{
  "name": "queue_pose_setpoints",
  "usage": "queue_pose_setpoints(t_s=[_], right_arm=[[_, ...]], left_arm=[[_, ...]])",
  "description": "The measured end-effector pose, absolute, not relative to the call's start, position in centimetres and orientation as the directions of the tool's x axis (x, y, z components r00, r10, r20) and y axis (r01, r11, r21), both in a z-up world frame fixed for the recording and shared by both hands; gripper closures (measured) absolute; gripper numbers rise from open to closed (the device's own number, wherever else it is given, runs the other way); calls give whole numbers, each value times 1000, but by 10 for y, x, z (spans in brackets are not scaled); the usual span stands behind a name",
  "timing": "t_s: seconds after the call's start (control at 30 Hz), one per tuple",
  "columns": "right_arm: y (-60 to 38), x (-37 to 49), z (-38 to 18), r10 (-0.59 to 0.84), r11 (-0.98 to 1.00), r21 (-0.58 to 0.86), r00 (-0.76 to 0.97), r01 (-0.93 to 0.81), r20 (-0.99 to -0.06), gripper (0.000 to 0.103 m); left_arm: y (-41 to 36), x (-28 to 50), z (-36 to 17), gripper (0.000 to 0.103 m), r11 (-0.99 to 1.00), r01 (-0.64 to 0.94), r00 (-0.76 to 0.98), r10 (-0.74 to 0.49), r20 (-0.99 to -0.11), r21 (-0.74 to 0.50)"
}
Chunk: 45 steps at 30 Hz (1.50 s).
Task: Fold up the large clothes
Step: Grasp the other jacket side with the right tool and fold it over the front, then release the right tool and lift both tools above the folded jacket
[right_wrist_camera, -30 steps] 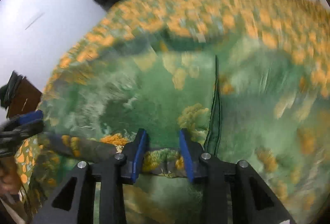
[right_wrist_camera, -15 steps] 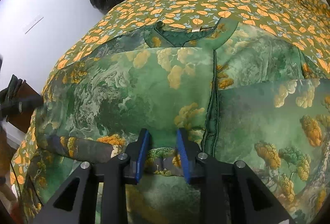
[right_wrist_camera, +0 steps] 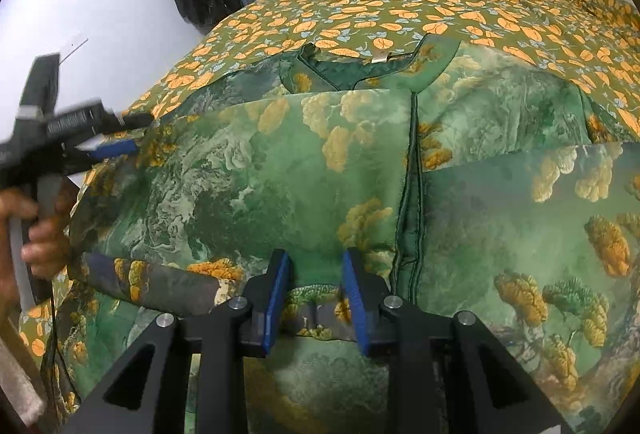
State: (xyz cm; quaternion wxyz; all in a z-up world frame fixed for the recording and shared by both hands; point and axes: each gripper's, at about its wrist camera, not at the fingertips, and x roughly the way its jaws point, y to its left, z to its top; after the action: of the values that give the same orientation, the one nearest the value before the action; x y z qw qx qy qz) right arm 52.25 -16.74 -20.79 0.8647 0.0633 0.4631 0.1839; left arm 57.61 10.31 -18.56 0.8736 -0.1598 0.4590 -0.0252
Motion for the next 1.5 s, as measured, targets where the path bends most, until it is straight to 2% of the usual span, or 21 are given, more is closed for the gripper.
queue_pose_setpoints(t_s=[0.07, 0.1, 0.17, 0.37, 0.43, 0.6, 0.67, 0.73, 0.77, 1.07, 1.27, 1.5], right_arm=[[-167, 523, -208, 373, 926, 274, 506, -261, -777, 76], [-167, 523, -208, 372, 926, 273, 507, -262, -778, 76], [-166, 523, -208, 369, 927, 268, 505, -262, -780, 76], [-163, 521, -206, 347, 934, 241, 511, -264, -786, 76], [-160, 520, -205, 327, 940, 215, 513, -266, -794, 75], [-156, 507, -188, 285, 945, 137, 538, -298, -793, 73], [-156, 493, -173, 271, 947, 117, 552, -298, -788, 63], [-160, 470, -156, 269, 951, 122, 562, -285, -782, 28], [-162, 461, -150, 270, 951, 123, 569, -283, -777, 24], [-194, 331, -91, 257, 935, 19, 639, -354, -725, 24], [-210, 270, -89, 194, 927, -90, 670, -364, -717, 24], [-228, 244, -97, 142, 956, -89, 706, -279, -694, 24]], left_arm=[[103, 575, -215, 18, 953, -108, 494, -196, -847, -284], [100, 568, -217, 18, 962, -92, 507, -177, -844, -257], [87, 543, -209, 17, 984, -34, 539, -129, -833, -174], [72, 465, -198, 13, 989, 117, 495, -139, -858, -92], [71, 435, -191, 9, 984, 149, 455, -152, -877, -93], [71, 361, -163, 9, 978, 164, 460, -189, -867, -126], [67, 331, -149, 9, 978, 165, 497, -195, -846, -128], [68, 299, -136, 5, 979, 162, 540, -192, -819, -123], [68, 286, -132, 5, 980, 161, 558, -191, -808, -121], [51, 221, -110, 4, 978, 207, 620, -162, -768, -40], [46, 208, -96, 4, 971, 229, 655, -98, -749, 74], [51, 202, -98, 4, 980, 189, 655, -85, -750, 54]])
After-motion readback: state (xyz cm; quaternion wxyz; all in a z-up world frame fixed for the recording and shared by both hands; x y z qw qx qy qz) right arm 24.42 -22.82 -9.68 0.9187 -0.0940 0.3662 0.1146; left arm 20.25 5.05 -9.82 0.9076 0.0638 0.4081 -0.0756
